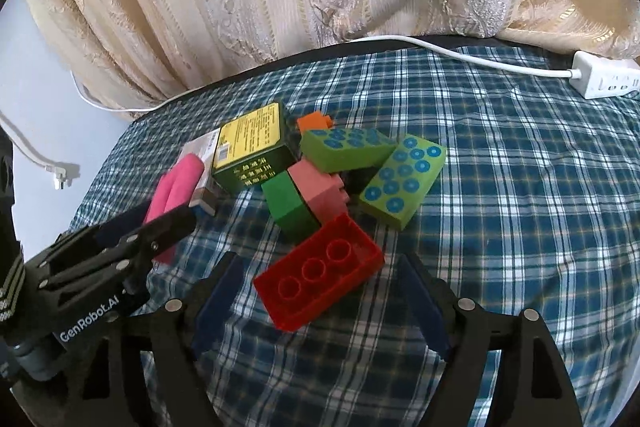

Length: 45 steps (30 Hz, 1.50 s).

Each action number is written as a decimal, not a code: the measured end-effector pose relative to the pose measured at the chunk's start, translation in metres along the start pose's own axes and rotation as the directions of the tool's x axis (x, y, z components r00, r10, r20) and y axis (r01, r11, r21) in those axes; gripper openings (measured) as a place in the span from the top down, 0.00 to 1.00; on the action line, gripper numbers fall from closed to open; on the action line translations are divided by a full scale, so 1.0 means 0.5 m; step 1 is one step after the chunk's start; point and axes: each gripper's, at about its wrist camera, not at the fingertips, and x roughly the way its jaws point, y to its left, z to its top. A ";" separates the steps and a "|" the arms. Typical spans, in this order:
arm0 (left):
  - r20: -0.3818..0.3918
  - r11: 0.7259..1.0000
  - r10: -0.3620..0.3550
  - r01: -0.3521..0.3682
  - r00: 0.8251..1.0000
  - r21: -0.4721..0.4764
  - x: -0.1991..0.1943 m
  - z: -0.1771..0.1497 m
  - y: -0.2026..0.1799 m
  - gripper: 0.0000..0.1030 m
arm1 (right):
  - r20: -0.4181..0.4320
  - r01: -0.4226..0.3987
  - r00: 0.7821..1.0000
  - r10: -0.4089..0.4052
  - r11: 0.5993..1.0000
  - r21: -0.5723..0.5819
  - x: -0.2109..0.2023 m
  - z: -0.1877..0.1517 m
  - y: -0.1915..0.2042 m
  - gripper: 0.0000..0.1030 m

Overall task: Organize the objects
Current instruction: 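Grasp the pink foam tube with the left tool while the right tool grasps the red brick, then carry the pink tube with the left tool while the right tool carries the red brick to the bowl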

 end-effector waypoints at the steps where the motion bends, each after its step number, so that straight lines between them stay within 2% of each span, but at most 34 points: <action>1: 0.000 1.000 0.002 -0.002 1.000 -0.004 -0.001 0.001 0.002 0.53 | 0.000 0.003 1.000 -0.003 1.000 -0.003 0.002 0.002 0.002 0.20; 8: -0.002 1.000 0.007 -0.007 1.000 -0.016 0.000 0.003 0.010 0.53 | 0.010 0.103 0.995 -0.102 0.993 -0.061 0.022 0.004 0.015 0.20; 11: -0.005 1.000 0.008 -0.008 1.000 -0.017 0.001 0.002 0.010 0.53 | 0.017 0.110 0.994 -0.109 0.991 -0.073 0.022 0.000 0.015 0.21; 23: -0.010 1.000 -0.009 0.008 1.000 -0.006 0.006 -0.001 0.003 0.53 | 0.020 0.147 0.989 -0.146 0.985 -0.091 -0.022 -0.029 -0.004 0.53; 29: -0.010 1.000 -0.018 0.018 1.000 0.006 0.004 -0.002 -0.007 0.53 | 0.019 0.139 0.990 -0.139 0.989 -0.053 -0.024 -0.026 -0.021 0.54; 35: -0.010 1.000 -0.020 0.020 1.000 0.006 0.004 -0.001 -0.008 0.53 | 0.025 0.146 0.989 -0.144 0.985 -0.088 -0.003 -0.008 -0.003 0.54; 37: -0.010 1.000 -0.021 0.021 1.000 0.006 0.004 -0.001 -0.007 0.53 | 0.028 0.157 0.987 -0.155 0.983 -0.092 0.003 -0.010 -0.003 0.57; 38: -0.009 1.000 -0.022 0.022 1.000 0.007 0.004 -0.001 -0.008 0.53 | 0.027 0.167 0.986 -0.165 0.981 -0.099 0.003 -0.012 -0.002 0.65; 39: -0.009 1.000 -0.023 0.023 1.000 0.008 0.003 -0.002 -0.008 0.53 | 0.029 0.168 0.986 -0.166 0.981 -0.101 0.001 -0.013 -0.002 0.66; 45: -0.005 0.999 -0.034 0.034 0.999 0.025 -0.002 -0.006 -0.020 0.53 | 0.054 0.140 0.989 -0.136 0.987 -0.073 -0.030 -0.022 -0.012 0.67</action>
